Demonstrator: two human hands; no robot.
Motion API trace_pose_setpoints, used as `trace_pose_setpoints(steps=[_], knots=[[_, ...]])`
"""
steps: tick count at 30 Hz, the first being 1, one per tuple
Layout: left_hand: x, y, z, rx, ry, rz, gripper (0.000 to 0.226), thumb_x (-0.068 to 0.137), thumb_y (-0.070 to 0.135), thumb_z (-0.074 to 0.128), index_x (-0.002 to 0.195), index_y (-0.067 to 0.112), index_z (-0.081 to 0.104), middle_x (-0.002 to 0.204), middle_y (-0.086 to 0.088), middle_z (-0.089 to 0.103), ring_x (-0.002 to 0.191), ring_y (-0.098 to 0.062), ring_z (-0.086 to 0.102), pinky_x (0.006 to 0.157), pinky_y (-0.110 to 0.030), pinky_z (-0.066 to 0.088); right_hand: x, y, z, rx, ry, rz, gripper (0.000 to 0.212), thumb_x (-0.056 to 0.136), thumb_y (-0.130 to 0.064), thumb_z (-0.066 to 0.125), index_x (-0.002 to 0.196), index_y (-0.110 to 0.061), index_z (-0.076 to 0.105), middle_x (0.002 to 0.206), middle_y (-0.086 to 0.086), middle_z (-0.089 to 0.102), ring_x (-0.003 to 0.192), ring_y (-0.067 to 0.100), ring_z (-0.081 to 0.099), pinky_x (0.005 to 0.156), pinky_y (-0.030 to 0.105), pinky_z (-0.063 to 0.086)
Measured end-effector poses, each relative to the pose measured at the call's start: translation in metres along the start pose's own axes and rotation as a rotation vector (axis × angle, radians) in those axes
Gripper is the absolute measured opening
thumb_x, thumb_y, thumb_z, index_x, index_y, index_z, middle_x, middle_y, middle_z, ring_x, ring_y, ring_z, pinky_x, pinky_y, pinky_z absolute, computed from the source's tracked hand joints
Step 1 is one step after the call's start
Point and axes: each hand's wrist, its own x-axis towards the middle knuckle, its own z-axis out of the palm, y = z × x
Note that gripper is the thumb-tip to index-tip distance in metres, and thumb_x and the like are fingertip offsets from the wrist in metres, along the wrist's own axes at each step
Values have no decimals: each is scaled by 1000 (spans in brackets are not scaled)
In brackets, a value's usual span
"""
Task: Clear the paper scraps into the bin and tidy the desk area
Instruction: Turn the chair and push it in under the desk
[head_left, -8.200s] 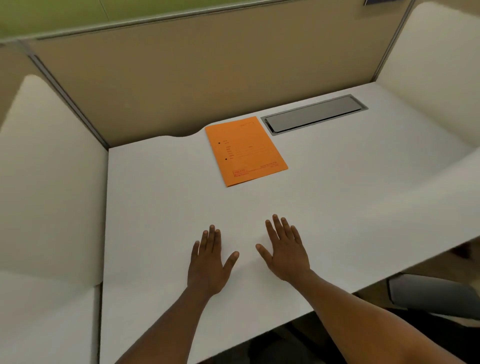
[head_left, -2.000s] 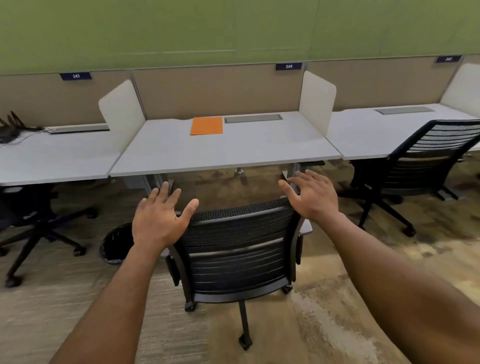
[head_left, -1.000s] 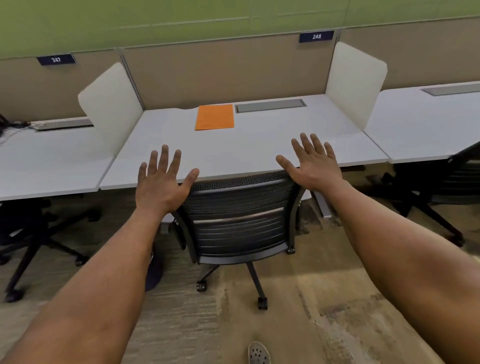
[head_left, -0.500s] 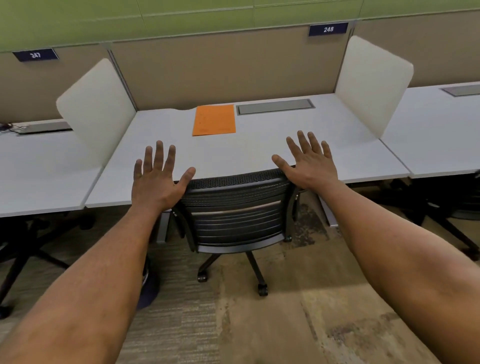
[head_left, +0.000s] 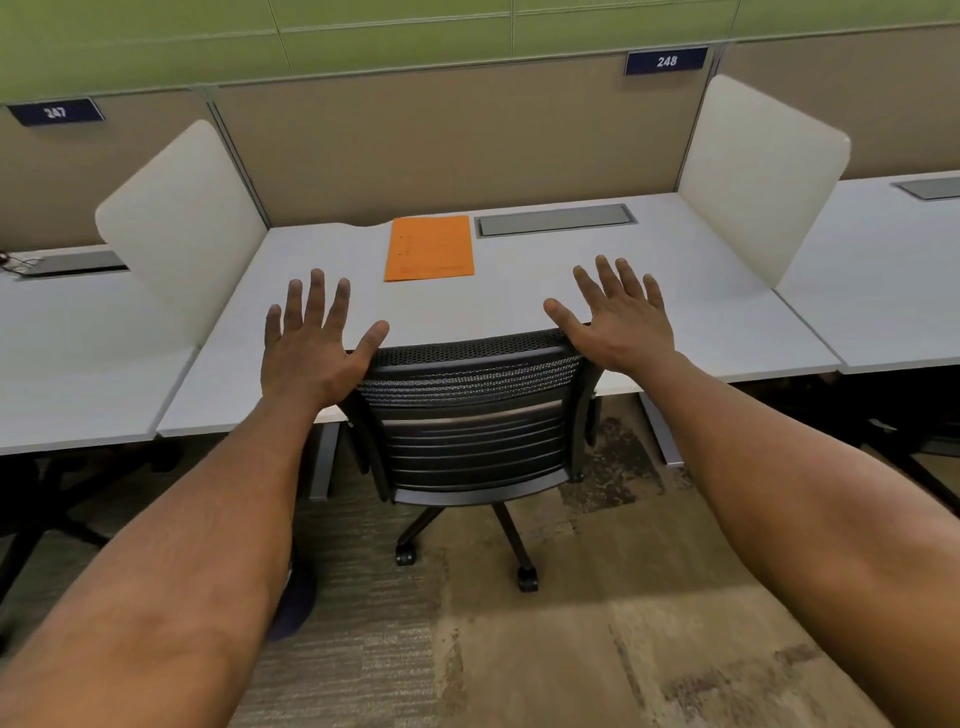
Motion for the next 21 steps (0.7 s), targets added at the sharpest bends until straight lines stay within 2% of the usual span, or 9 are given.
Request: trace_pose_setpoints(steps=[8,21], knots=[[23,-13,-4,-21,-10,-22,90,81,84,-2,155,33,-3,163,1,-13,149,-20,-15,120,-46,-5,23,-10,-5,12,23,-19,94,80,-86,-1,156,-31,10,165,0,2,151,19,-6,121,47,-5],[18,-16,4,-6,-11,-12,90,81,84,-2,155,33,-3,163,2,-14,149,-20,-14,119,-45,-7,20,-9,0,-18,-1,-18,95,79,-86,-3,156,-31,10,165,0,2,151,19,-5,121,47,-5]])
